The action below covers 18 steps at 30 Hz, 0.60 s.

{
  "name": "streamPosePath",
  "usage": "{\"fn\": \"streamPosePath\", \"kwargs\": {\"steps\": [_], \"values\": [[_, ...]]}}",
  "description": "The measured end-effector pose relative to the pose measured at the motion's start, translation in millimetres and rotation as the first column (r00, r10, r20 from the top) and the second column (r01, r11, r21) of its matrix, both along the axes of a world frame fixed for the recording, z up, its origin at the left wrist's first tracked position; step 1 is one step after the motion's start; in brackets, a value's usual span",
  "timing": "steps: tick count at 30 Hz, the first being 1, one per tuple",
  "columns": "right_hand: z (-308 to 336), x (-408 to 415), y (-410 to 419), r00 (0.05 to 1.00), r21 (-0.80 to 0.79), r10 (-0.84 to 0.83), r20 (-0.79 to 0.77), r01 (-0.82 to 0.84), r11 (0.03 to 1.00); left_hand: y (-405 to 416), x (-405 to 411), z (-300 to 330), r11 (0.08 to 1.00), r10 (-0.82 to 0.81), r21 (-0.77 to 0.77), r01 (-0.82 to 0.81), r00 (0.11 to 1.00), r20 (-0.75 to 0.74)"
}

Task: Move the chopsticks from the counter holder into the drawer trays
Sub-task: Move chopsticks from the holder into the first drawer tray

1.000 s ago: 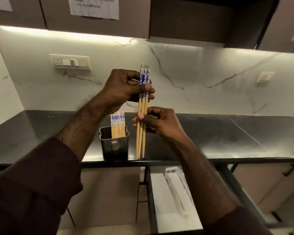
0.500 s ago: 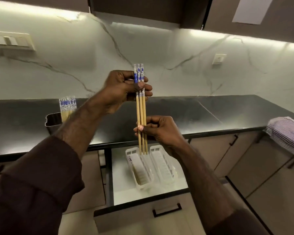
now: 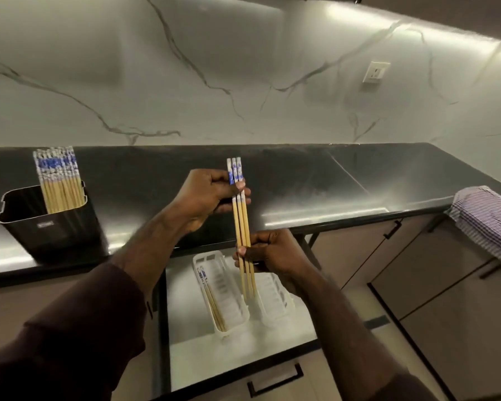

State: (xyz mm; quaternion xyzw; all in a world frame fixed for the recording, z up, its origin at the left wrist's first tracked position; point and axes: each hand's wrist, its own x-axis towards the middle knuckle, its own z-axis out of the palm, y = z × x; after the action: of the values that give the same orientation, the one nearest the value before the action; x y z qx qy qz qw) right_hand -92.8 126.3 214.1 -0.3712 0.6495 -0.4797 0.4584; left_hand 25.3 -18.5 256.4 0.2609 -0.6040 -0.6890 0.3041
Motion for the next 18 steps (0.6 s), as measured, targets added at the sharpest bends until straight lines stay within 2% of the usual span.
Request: {"fn": "streamPosePath", "kwargs": {"steps": [7,13,18], "values": [[-54,-21,-16,0.999,0.323,0.036,0.038,-0.047,0.945,-15,-13,-104,0.992,0.004,0.118,-0.035,0.968,0.252],[-106,-45,-24,0.987,0.525,0.119,0.106,-0.157,0.836,-6,-18,-182,0.957,-0.058,0.284,-0.065,0.913,0.403],[-143,-65,-35,0.965,0.635,0.201,0.171,-0.264,0.726,3,-23,-224,0.93,-0.062,0.344,-0.128,0.87,0.49]]}}
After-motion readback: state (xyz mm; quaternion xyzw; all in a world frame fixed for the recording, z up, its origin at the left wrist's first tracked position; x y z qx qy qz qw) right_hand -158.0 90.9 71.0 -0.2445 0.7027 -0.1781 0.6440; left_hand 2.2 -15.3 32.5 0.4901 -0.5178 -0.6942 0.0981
